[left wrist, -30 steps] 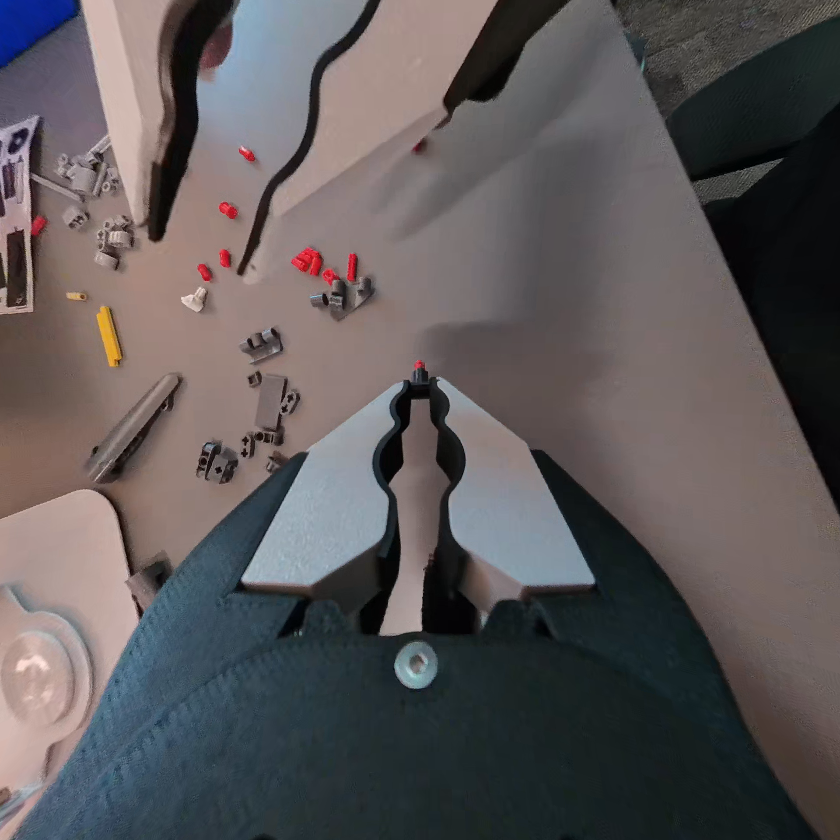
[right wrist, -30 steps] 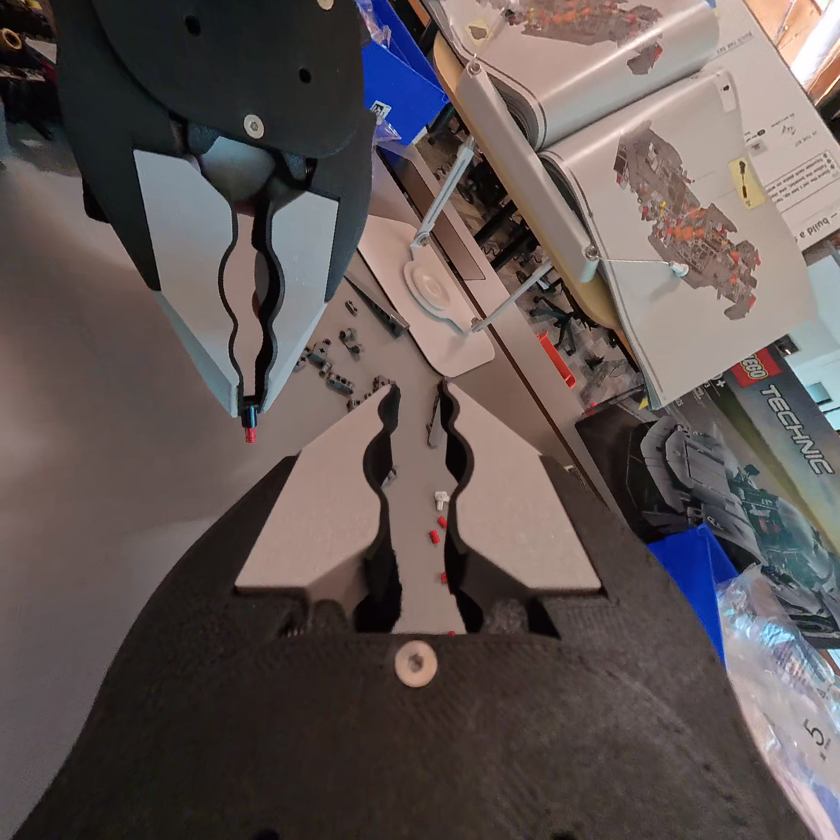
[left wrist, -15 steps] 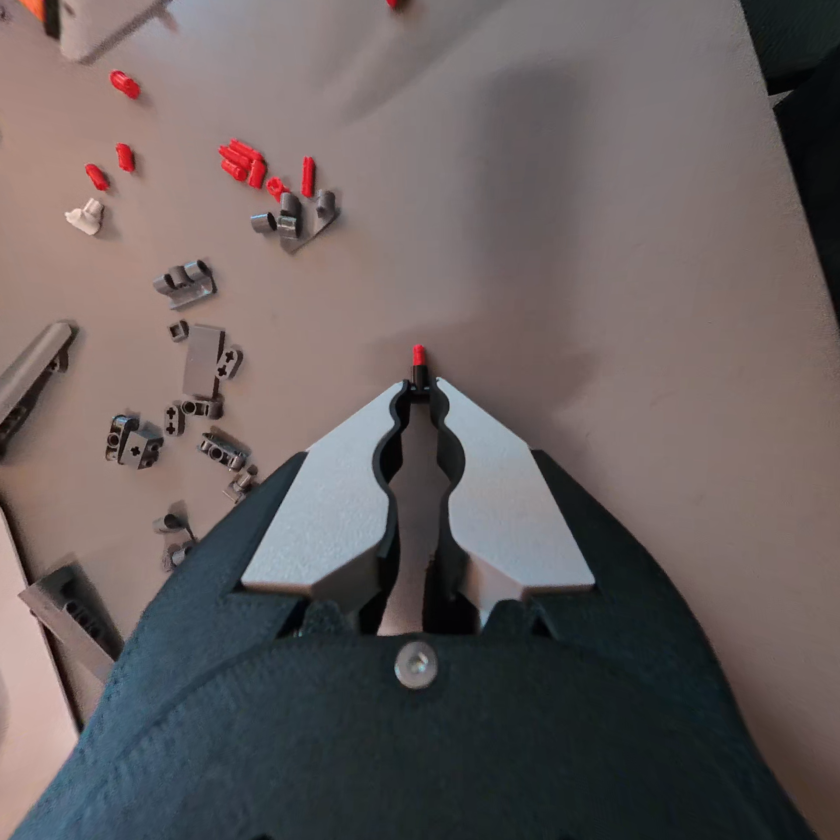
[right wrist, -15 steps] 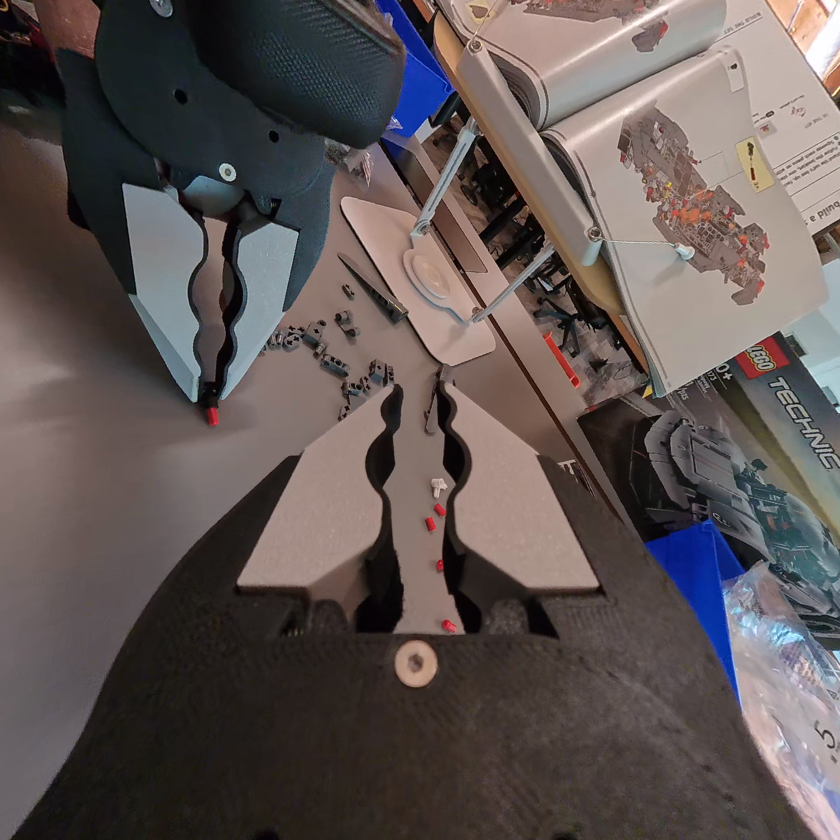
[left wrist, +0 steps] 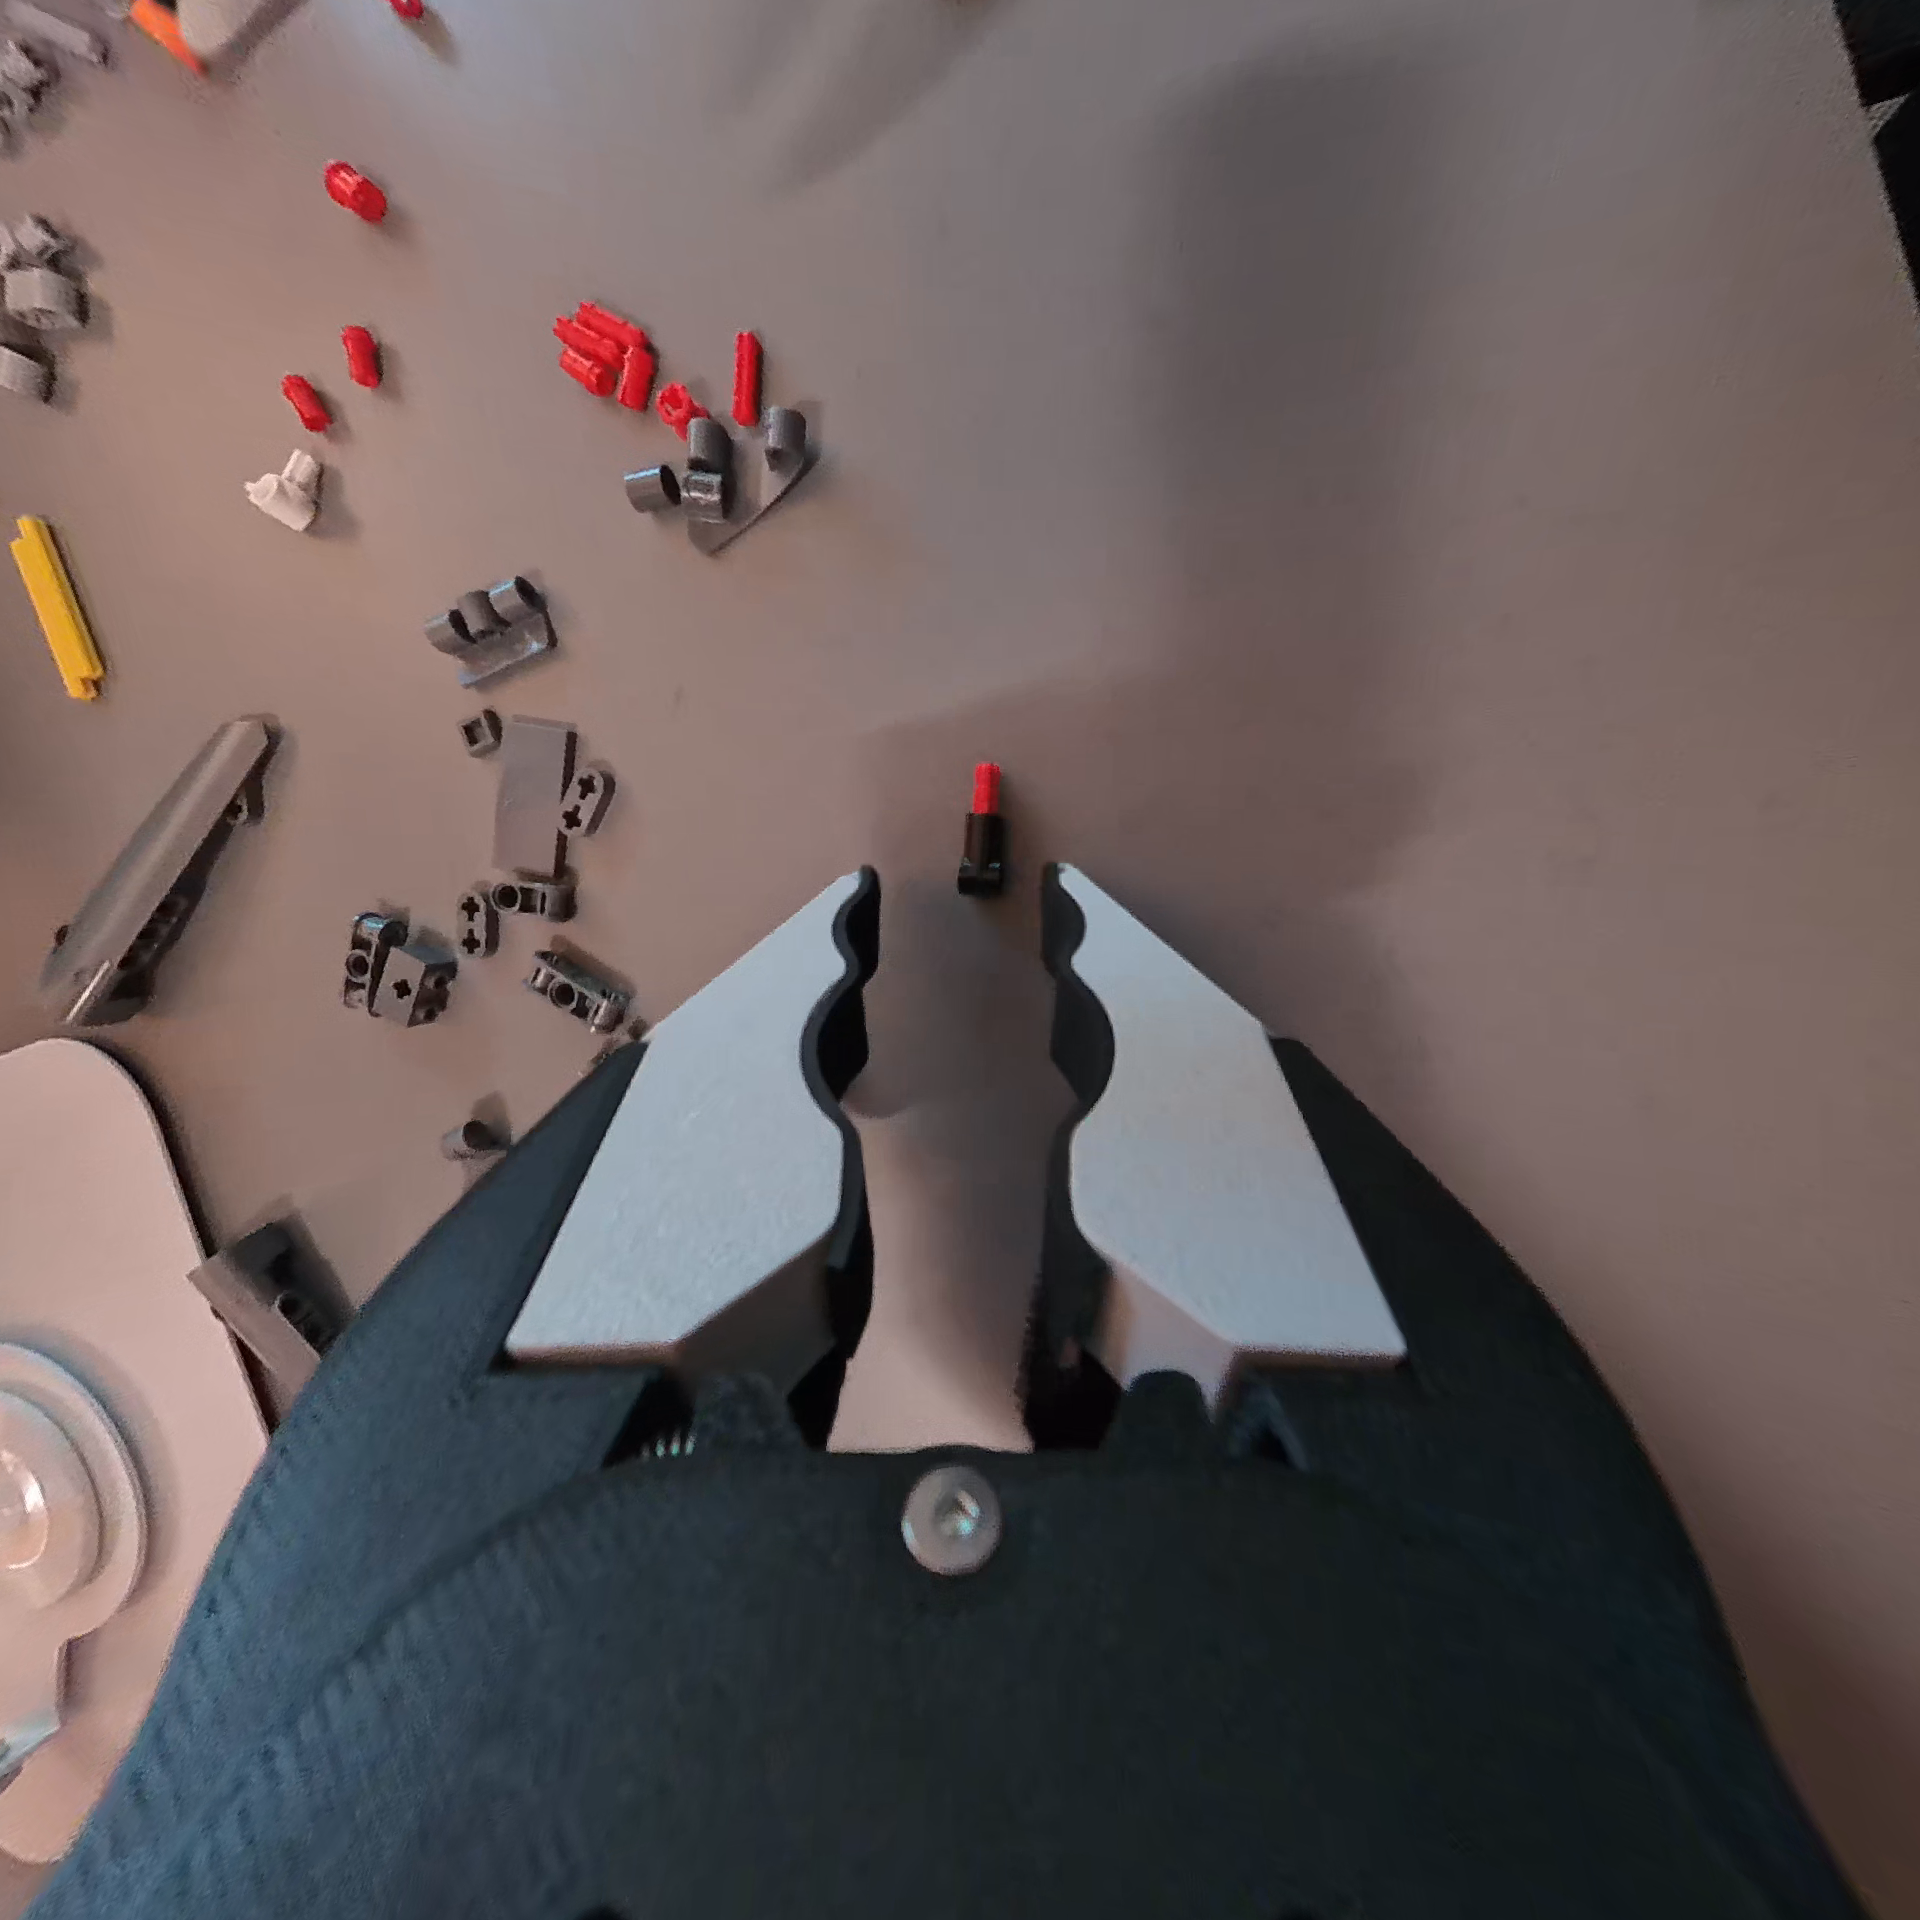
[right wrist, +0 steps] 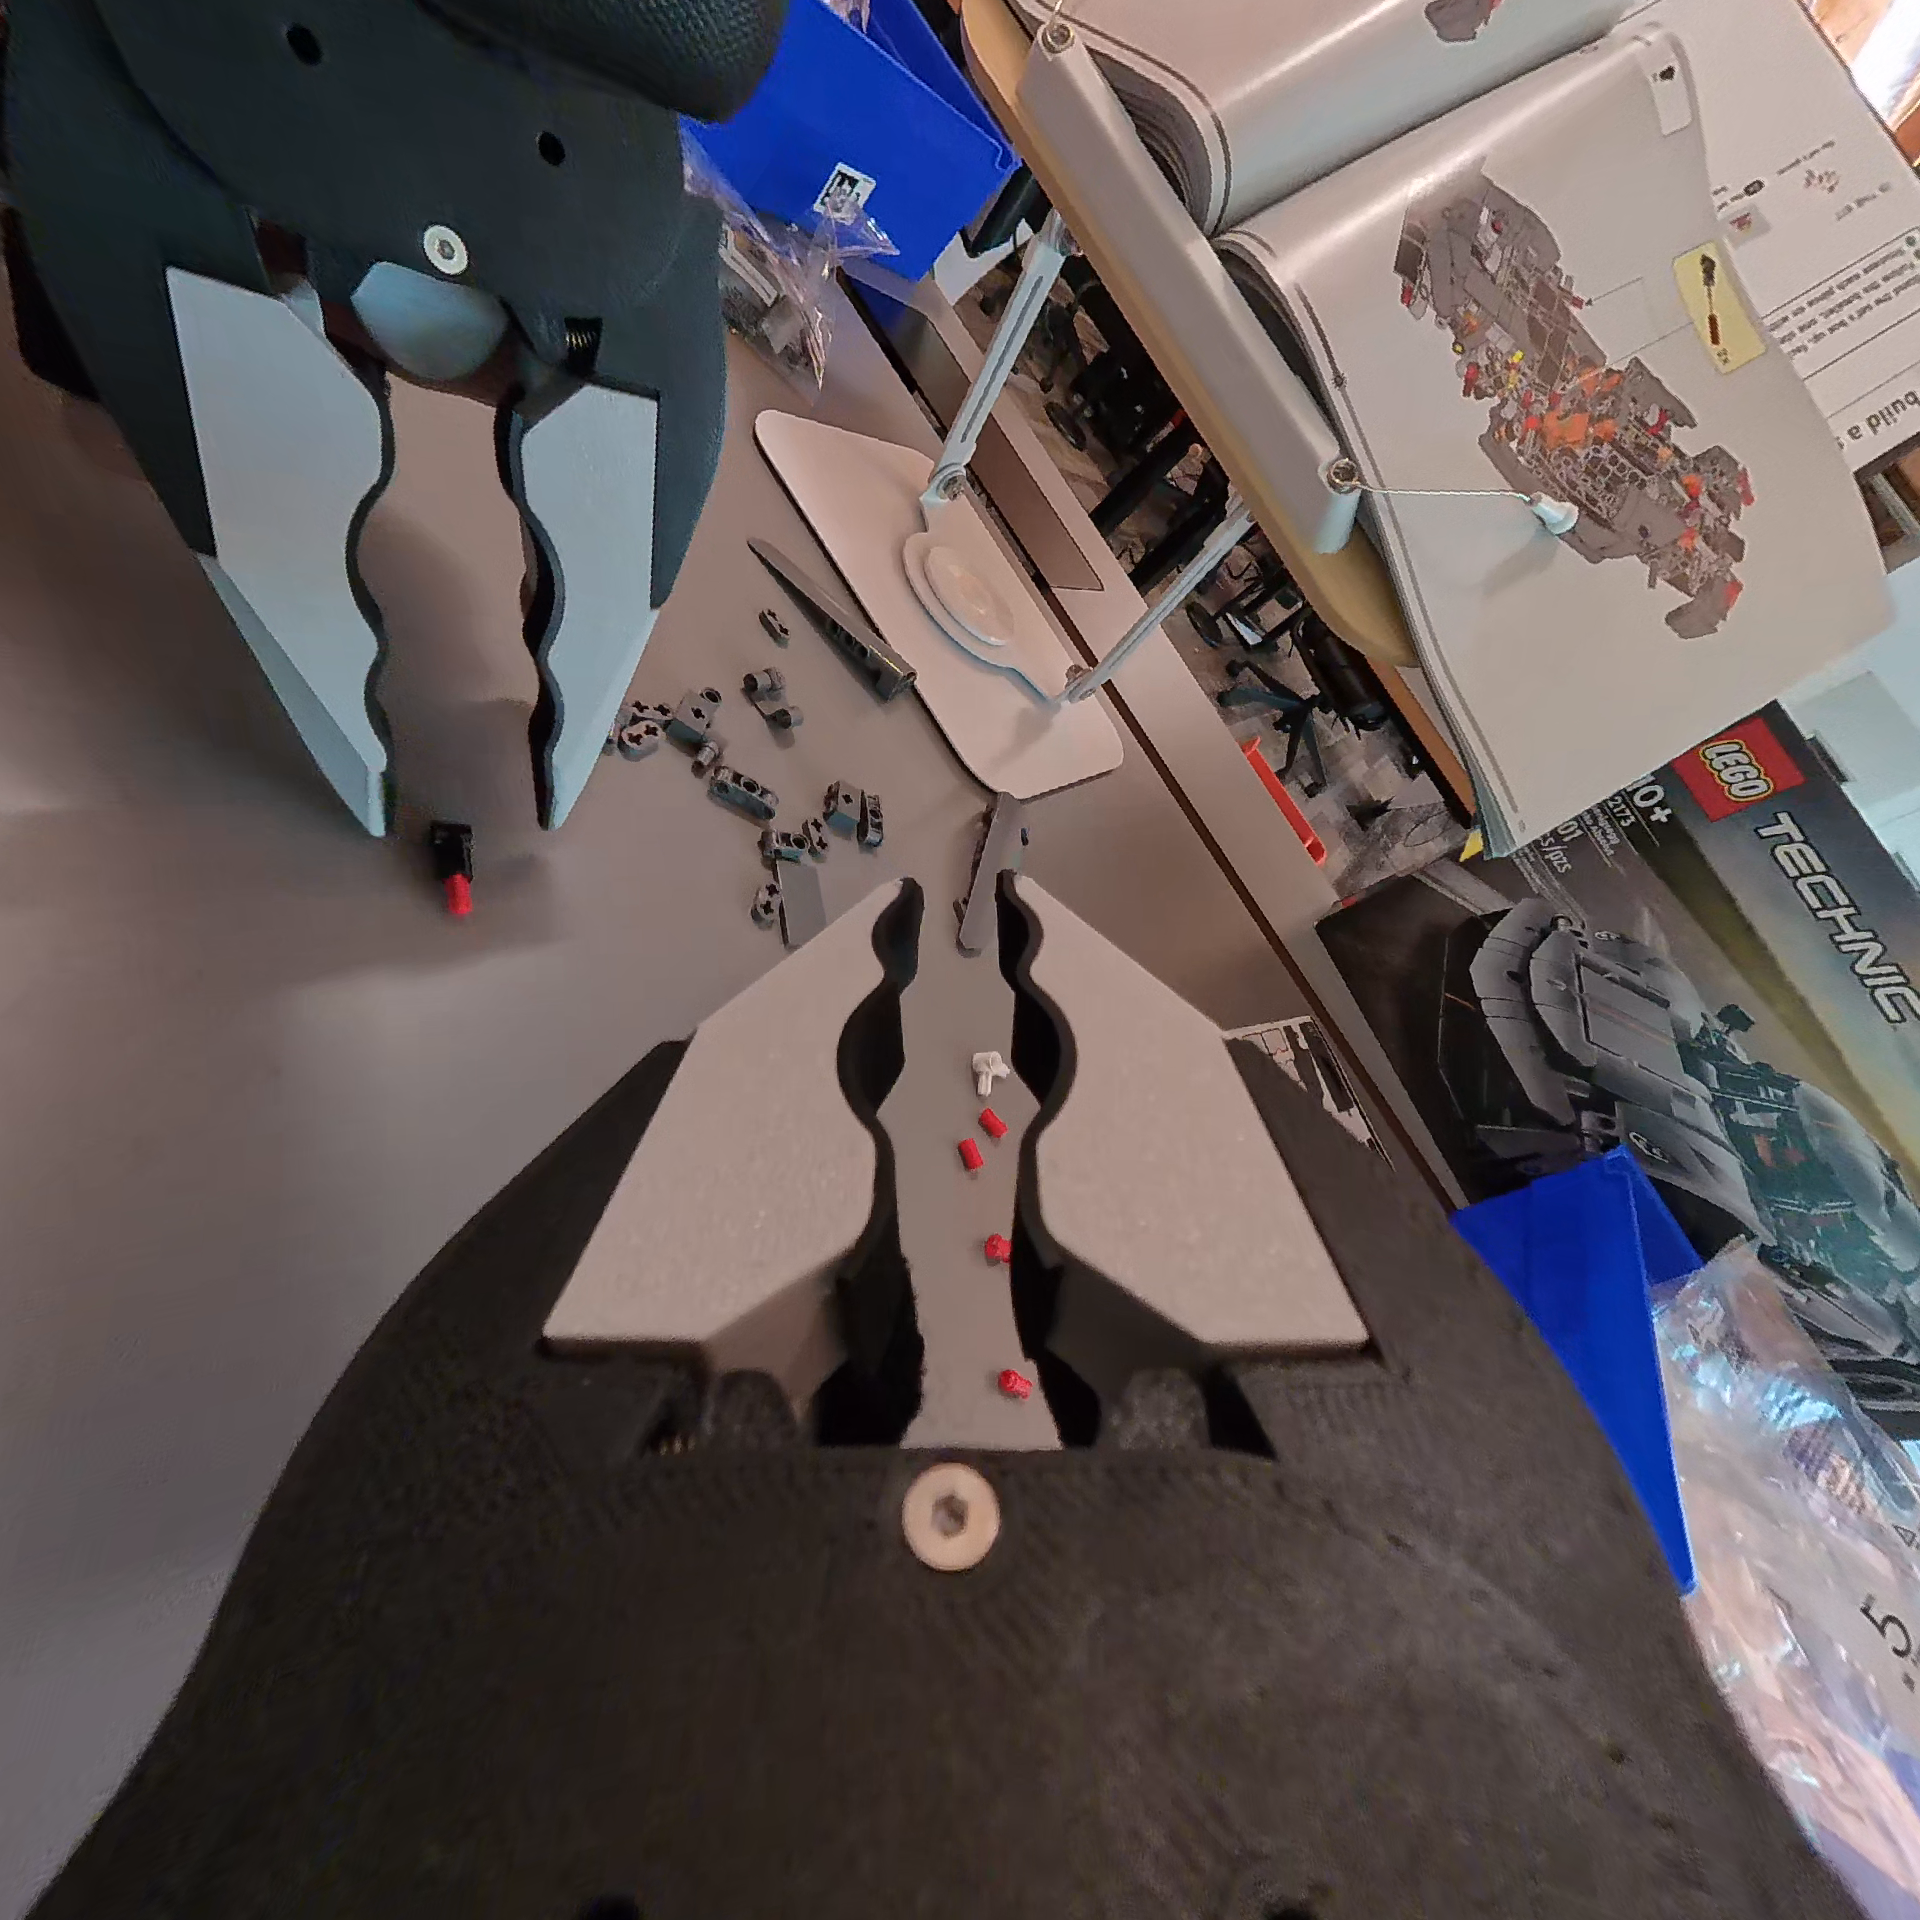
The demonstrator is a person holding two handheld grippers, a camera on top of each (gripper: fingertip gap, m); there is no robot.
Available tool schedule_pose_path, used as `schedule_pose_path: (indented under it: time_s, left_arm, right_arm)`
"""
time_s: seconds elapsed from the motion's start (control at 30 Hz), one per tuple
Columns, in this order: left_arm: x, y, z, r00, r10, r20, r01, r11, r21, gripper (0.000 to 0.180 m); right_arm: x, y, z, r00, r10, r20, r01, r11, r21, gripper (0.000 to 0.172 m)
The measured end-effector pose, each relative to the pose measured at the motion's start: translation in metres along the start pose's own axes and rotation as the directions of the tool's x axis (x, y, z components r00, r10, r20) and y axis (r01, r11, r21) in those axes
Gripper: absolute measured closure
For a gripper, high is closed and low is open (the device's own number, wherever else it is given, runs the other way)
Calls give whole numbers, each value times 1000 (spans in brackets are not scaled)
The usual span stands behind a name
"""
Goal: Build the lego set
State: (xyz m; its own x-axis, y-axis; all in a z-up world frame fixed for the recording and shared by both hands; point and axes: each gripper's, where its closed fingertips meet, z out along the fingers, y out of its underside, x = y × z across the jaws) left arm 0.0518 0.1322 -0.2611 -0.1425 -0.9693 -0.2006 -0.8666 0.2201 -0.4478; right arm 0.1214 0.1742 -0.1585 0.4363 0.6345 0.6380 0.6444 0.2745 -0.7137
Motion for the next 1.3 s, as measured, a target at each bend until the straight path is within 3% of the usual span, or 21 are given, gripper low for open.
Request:
schedule_pose_path:
  time_s: [0.5, 0.63, 0.97, 1.13, 1.3]
  left_arm:
    - [-20, 1, -29, 994, -49, 96, 41, 996, 83, 156]
    - [-29, -2, -40, 986, -49, 158, 30, 992, 123, 180]
    - [-42, 0, -61, 971, -35, 235, -2, 988, 157, 180]
    - [-87, 1, -106, 908, -56, 414, -21, 983, 180, 179]
    - [-138, 4, -157, 798, -69, 599, -59, 980, 191, 180]
  right_arm:
    - [3, -3, 2, 1000, 15, 4, -16, 1000, 22, 158]
    - [8, -7, 3, 1000, 8, -4, -8, 1000, 28, 154]
    - [13, -13, 7, 1000, -18, -13, 19, 1000, 13, 155]
    - [19, -14, 10, 998, -55, -25, 55, 998, -4, 153]
    - [35, -24, 16, 990, -130, -57, 130, 991, -9, 150]
